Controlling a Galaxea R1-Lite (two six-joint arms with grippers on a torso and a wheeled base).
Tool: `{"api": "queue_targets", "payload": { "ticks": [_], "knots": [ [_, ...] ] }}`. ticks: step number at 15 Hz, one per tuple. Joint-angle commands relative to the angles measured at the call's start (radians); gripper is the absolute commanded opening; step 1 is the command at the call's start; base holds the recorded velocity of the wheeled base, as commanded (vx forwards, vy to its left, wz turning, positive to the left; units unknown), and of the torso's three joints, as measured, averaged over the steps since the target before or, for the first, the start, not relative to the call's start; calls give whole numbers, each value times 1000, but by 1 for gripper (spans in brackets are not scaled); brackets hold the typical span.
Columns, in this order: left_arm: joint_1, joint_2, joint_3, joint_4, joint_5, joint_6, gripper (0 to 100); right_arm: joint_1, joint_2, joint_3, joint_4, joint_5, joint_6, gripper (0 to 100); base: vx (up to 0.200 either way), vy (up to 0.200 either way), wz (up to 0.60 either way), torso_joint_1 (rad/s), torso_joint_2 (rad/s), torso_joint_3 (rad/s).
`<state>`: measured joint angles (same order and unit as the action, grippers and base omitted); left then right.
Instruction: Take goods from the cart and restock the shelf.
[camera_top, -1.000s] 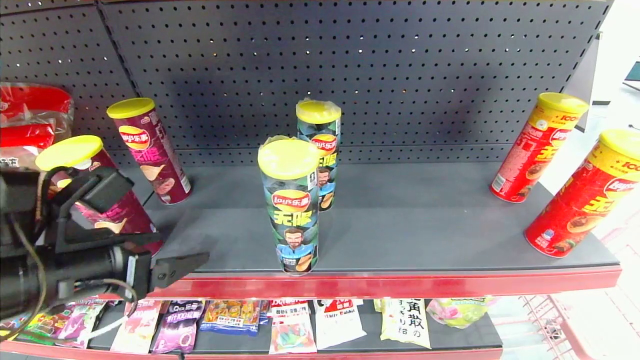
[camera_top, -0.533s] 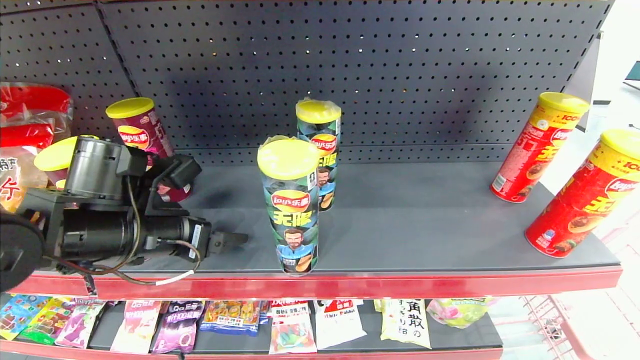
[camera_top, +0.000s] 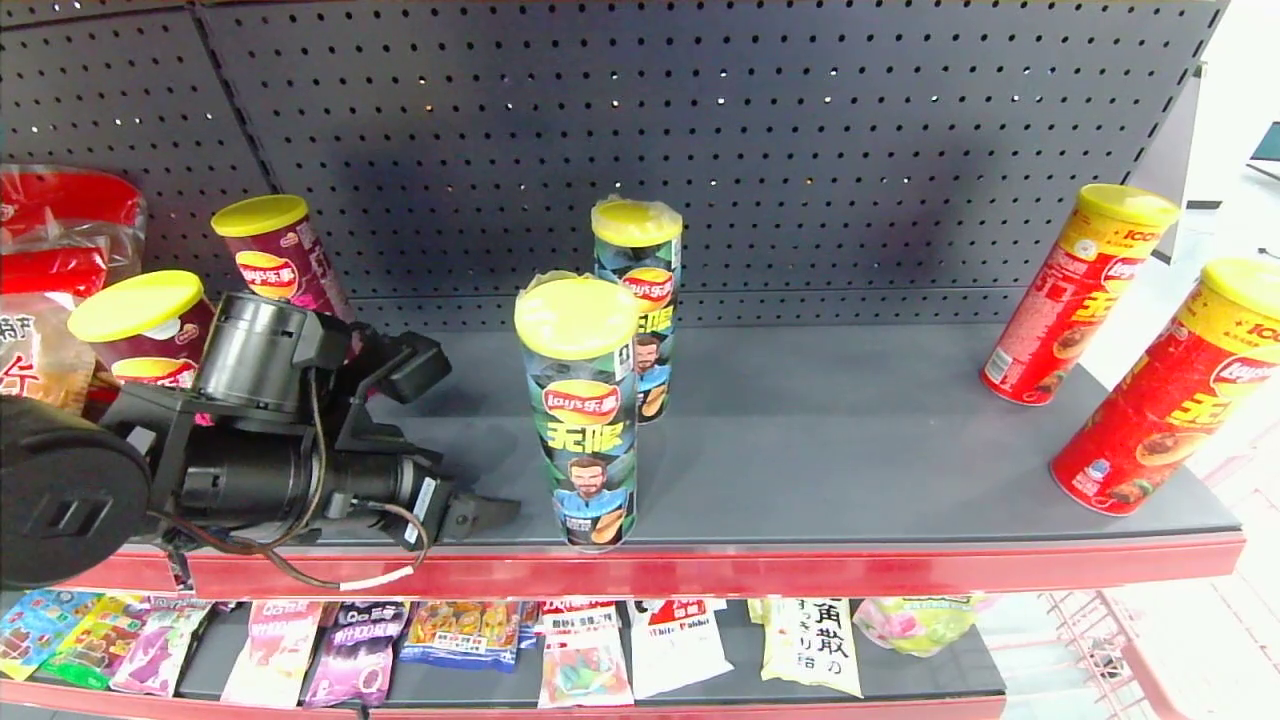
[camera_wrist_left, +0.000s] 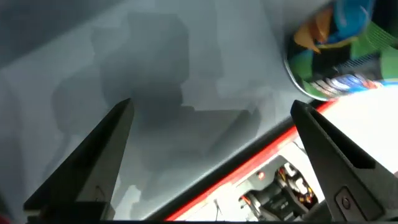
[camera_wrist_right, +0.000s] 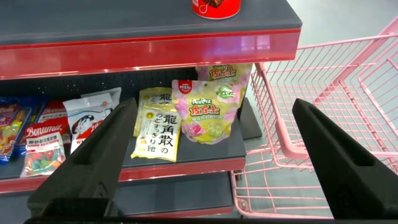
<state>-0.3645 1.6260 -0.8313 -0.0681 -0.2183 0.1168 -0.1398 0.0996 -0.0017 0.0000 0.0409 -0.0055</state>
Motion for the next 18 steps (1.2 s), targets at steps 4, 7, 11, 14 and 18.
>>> {"api": "queue_targets", "payload": {
  "ticks": [4, 7, 11, 14, 18],
  "knots": [
    [-30, 22, -8, -1, -3, 4, 100, 0, 2, 0, 0, 1, -1, 100, 0, 0, 0, 0, 0, 0],
    [-47, 37, -26, -1, -3, 4, 100, 0, 2, 0, 0, 1, 1, 100, 0, 0, 0, 0, 0, 0],
    [-60, 71, -63, -1, 2, 4, 100, 0, 2, 0, 0, -1, 1, 100, 0, 0, 0, 0, 0, 0],
    [-71, 80, -74, -1, 2, 3, 100, 0, 2, 0, 0, -1, -1, 100, 0, 0, 0, 0, 0, 0],
    [-77, 94, -85, -1, 2, 3, 100, 0, 2, 0, 0, -1, 1, 100, 0, 0, 0, 0, 0, 0]
  ]
}}
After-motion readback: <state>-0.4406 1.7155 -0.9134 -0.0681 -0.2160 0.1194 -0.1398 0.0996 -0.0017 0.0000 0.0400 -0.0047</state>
